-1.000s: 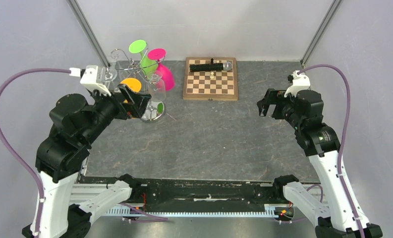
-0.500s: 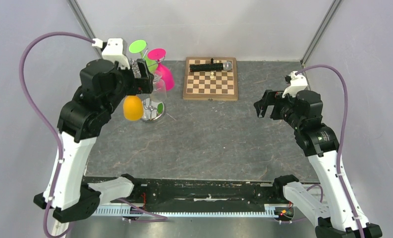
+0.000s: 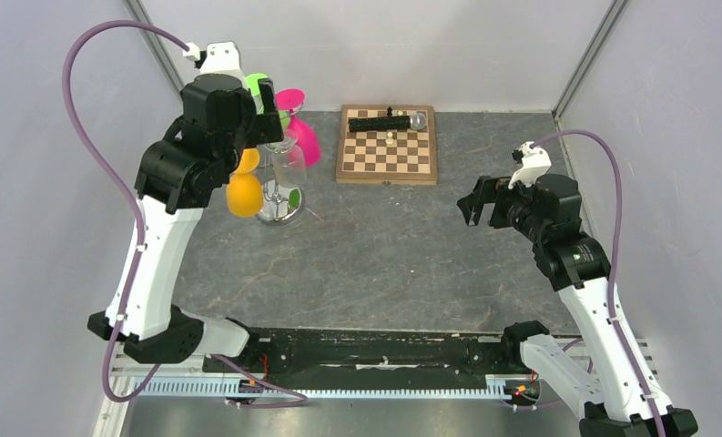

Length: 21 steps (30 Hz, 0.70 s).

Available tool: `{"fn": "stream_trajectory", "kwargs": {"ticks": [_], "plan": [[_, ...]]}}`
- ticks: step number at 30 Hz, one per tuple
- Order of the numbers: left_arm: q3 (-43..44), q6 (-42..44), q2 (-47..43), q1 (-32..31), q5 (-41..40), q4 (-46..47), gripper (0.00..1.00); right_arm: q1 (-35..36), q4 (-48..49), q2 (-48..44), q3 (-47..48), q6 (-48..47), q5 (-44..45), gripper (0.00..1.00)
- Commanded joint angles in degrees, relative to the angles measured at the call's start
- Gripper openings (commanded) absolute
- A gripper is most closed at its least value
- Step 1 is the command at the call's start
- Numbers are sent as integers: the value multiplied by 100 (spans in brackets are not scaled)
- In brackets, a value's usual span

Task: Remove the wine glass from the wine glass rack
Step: Pick up the wine rack from the center of the board.

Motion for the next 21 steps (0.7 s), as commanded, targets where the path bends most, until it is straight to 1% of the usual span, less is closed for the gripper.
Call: {"fn": "stream_trajectory", "kwargs": {"ticks": [1,6,9,15,21], "plan": [[245,-586,199,170,-392,-68,96,7,321,-122,-129,-67,-254,98],[254,-851,390,438,-376,-78,91,7,401,-251,-276,-24,-459,99],[250,-984,523,621,-323,-79,86,7,436,-322,-365,-10,-589,99],[223,-1128,767,877,-294,-46,76,2,465,-426,-438,-59,-577,99],[512,-1136,1156,1010,-190,-74,69,16,479,-468,-475,-87,-659,99]]}}
